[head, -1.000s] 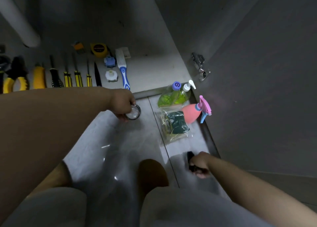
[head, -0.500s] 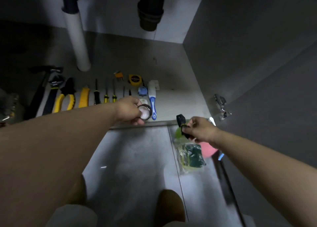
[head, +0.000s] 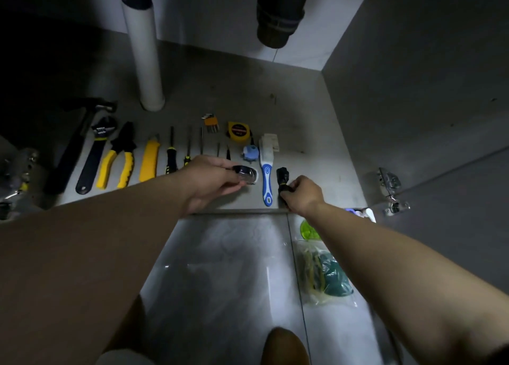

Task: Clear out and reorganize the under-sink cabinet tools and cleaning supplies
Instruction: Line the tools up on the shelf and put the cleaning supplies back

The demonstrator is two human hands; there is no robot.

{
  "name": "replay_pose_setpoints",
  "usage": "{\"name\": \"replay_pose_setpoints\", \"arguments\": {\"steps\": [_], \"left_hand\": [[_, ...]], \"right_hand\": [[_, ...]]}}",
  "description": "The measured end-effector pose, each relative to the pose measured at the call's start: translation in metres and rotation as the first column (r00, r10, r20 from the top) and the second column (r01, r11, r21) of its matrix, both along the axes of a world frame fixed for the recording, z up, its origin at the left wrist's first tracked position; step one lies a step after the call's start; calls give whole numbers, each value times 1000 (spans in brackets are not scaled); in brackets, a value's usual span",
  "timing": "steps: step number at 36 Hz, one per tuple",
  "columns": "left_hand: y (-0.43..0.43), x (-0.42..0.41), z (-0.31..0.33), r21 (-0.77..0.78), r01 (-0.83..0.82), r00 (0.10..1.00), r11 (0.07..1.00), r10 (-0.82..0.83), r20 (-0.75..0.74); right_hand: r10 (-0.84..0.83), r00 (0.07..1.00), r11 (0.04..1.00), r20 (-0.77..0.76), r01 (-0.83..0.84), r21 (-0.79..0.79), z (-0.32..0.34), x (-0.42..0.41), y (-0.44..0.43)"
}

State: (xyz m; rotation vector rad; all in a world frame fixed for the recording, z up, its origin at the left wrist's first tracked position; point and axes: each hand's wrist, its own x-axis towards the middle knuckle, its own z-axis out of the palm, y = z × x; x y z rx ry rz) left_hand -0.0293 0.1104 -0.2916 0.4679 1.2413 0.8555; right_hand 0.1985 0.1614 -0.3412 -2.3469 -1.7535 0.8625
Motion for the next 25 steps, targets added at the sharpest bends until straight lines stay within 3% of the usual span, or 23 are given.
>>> {"name": "replay_pose_setpoints", "arguments": {"steps": [4, 6, 9, 11, 14, 19, 25], "left_hand": [[8, 1, -5, 24, 7, 1000, 1000, -8, 27], [10, 3, -7, 35, 19, 1000, 999, -19, 6], [14, 10, -7, 55, 31, 998, 998, -28, -55], [17, 16, -5, 78, 46, 995, 996, -39, -88], [21, 25, -1, 115, 70, 990, 991, -55, -131], [26, 34, 8, 125, 98, 987, 987, -80, -142], [32, 37, 18, 126, 79, 996, 989, -73, -47]], "right_hand": [[-34, 998, 997, -61, 37, 61, 7, 0, -2], [-63, 976, 992, -209, 85, 97, 17, -3, -2], [-105, 818, 994, -565, 103, -35, 40, -11, -3], [-87, 741, 994, -665, 23, -105, 54, -15, -2], [-46, 709, 990, -704, -62, -127, 66, -18, 0], [60, 754, 989, -654, -133, -63, 75, -20, 7], [121, 792, 980, -599, -190, -54, 79, -17, 17]]}}
